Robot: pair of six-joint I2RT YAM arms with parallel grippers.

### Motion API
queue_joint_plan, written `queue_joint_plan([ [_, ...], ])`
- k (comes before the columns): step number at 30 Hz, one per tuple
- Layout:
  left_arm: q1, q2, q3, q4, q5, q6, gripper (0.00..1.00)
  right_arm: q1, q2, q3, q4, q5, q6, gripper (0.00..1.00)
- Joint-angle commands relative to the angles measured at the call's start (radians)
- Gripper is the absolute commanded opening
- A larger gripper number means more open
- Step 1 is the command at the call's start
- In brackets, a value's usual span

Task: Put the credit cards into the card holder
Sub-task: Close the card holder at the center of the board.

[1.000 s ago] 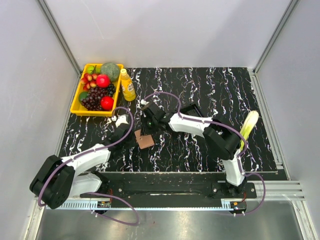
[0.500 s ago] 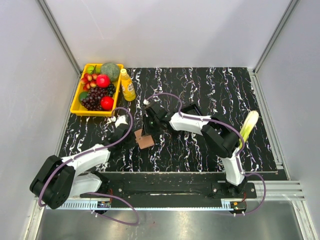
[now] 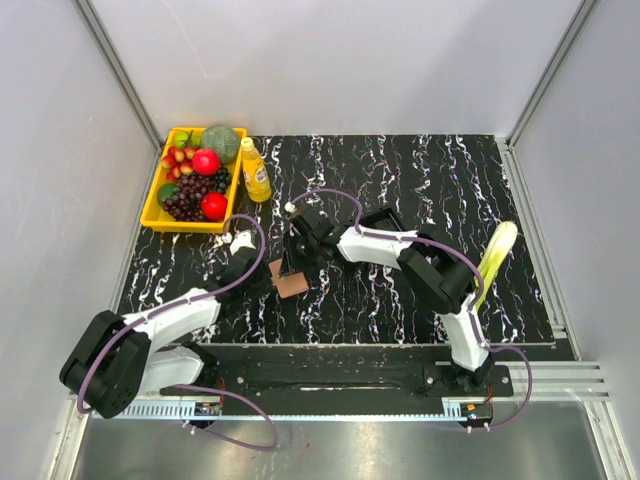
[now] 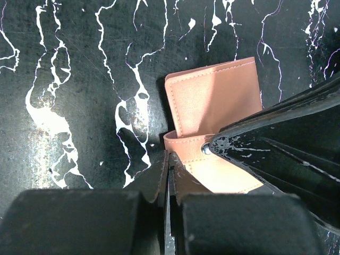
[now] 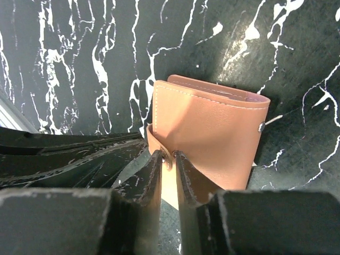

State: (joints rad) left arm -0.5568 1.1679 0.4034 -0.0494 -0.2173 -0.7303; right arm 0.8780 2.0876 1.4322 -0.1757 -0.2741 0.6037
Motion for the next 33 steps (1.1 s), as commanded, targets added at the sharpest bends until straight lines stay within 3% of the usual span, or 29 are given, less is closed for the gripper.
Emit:
queue_joint_plan([
  [1,0.005,-0.005,-0.002,0.045,0.013,0.011,0.0,-0.001,0.0,-0.004,0.015,-0.004,0.01,0.22],
  [7,0.005,-0.005,-0.003,0.045,0.013,0.012,0.0,0.001,-0.012,-0.019,0.034,-0.022,0.008,0.16],
  [15,0.008,0.001,-0.003,0.045,0.013,0.012,0.0,0.001,-0.043,-0.038,0.064,-0.06,0.01,0.22],
  [19,0.009,0.004,-0.002,0.045,0.018,0.012,0.0,0.001,-0.044,-0.047,0.064,-0.06,0.011,0.15],
  [25,0.011,0.003,-0.003,0.045,0.016,0.012,0.0,-0.001,-0.076,-0.062,0.068,-0.036,0.007,0.17],
  [28,0.012,0.004,-0.003,0.045,0.016,0.011,0.0,-0.002,-0.087,-0.064,0.068,-0.043,0.008,0.24],
  [33,0.012,0.003,-0.005,0.045,0.016,0.012,0.0,-0.002,-0.095,-0.073,0.087,-0.063,0.01,0.21],
])
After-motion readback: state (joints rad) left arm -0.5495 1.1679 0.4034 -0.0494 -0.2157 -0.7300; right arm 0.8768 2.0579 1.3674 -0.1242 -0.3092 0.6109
